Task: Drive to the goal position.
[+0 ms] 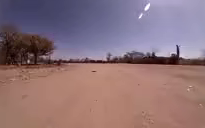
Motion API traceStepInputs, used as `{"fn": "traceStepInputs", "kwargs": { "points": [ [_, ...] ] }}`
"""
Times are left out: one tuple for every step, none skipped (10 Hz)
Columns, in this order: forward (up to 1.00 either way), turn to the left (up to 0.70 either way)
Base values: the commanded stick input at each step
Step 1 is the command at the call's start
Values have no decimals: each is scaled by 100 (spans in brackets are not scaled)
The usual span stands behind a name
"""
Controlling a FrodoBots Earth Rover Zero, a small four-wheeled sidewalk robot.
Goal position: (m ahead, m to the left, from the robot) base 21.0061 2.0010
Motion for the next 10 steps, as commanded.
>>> {"fn": "traceStepInputs", "kwargs": {
  "points": [
    [100, 0],
    [100, 0],
    [100, 0],
    [100, 0],
    [100, 0],
    [100, 0],
    [100, 0],
    [100, 0],
    [100, 0],
    [100, 0]
  ]
}}
